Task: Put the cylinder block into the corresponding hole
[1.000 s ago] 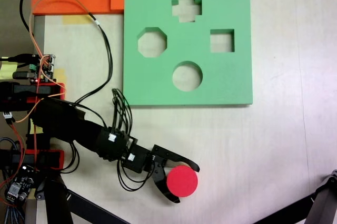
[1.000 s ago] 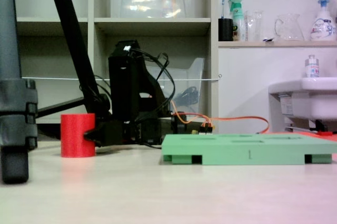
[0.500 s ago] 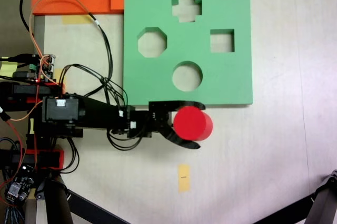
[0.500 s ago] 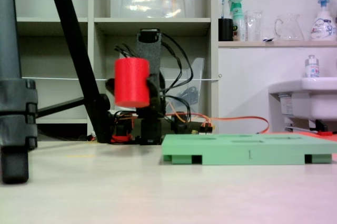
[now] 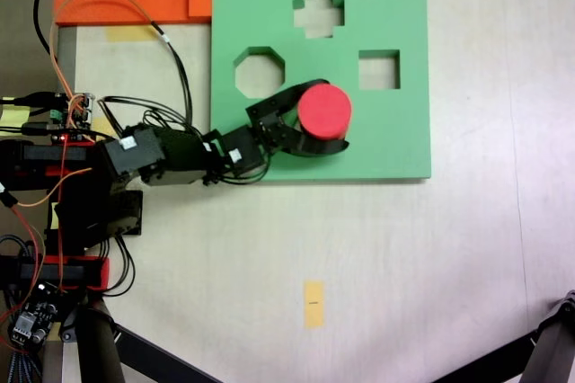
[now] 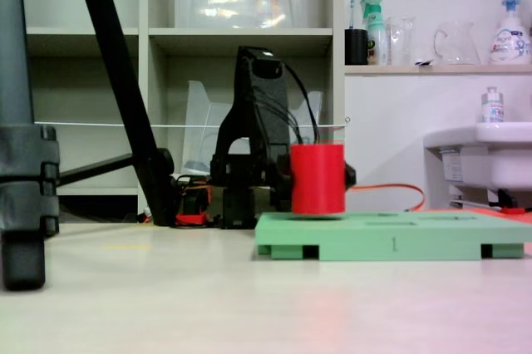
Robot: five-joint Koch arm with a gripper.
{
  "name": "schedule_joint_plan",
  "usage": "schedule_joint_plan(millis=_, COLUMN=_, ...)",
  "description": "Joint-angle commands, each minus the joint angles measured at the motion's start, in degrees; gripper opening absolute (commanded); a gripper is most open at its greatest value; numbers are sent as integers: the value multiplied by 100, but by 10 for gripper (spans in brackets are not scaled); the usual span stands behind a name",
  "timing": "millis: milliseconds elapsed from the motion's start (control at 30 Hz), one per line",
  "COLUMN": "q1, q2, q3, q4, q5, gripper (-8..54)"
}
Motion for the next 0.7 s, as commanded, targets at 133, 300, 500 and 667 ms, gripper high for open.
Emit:
schedule_joint_plan(millis=133, q1=18, q2=-167, q3=-62, q4=-272, q5=70, gripper=173)
schedule_joint_plan(millis=300, q1=-62, q2=-272, q3=18, q4=-413, q5=158, gripper=188)
schedule_joint_plan(millis=500, q1=-158, q2=-132, q3=396, q4=-598, q5=202, gripper=188)
schedule_joint_plan(millis=667, q1=-176, q2=-176, q3=554, q4=-694, q5=202, gripper=188)
